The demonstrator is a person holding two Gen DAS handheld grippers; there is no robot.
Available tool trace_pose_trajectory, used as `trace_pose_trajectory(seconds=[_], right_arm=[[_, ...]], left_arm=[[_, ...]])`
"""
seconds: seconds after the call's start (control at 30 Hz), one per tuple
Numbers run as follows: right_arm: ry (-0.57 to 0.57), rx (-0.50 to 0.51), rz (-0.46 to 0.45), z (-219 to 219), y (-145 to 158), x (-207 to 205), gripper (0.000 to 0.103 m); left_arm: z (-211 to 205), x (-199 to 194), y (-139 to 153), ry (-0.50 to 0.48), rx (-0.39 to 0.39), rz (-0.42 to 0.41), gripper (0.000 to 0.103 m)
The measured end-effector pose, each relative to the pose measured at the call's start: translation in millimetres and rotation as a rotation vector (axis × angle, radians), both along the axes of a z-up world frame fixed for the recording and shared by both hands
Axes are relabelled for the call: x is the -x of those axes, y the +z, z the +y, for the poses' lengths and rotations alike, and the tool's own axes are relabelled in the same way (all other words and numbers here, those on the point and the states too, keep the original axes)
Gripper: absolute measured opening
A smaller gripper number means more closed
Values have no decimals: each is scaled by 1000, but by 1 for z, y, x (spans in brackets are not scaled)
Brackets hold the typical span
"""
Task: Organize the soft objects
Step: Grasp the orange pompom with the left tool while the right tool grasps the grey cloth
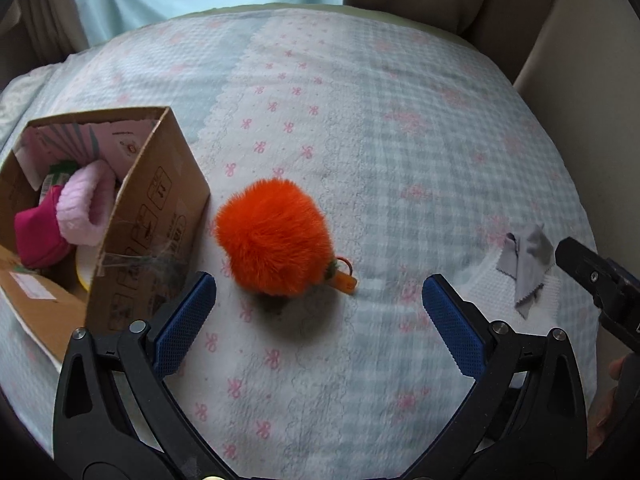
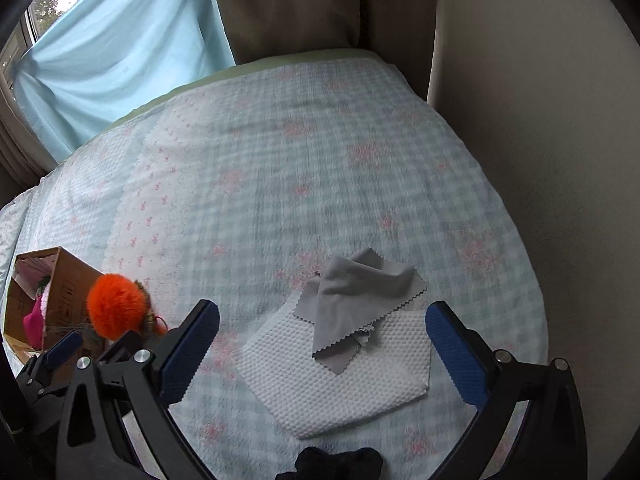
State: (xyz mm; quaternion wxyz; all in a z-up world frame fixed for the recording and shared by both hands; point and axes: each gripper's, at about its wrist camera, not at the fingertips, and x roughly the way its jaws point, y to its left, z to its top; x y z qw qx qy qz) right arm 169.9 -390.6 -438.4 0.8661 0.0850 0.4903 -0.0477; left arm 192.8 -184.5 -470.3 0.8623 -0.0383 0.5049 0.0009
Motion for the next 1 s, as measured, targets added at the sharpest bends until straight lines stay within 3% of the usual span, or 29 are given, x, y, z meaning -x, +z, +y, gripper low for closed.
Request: trace_pose_trajectory(seconds=[0.27, 0.43, 0.6, 0.67, 0.9, 1.0], right_arm=[[11, 34, 32, -9, -41, -23, 103], [-10, 35, 66, -15, -58, -34, 95], [-11, 49, 82, -17, -65, -43, 79], [-11, 55, 81, -17, -66, -45, 73], [-23, 66, 75, -18, -65, -44, 39], [-26, 56, 70, -19, -64, -42, 31]], left_arm=[[24, -31, -27, 200, 106, -41, 102], [33, -43, -39, 259, 130, -26, 96], [37, -51, -53, 271, 144, -3, 68], [36, -54, -59, 263, 142, 16, 61], [42, -52, -62, 252, 146, 9, 34], [46, -50, -62, 237, 158, 3, 31]])
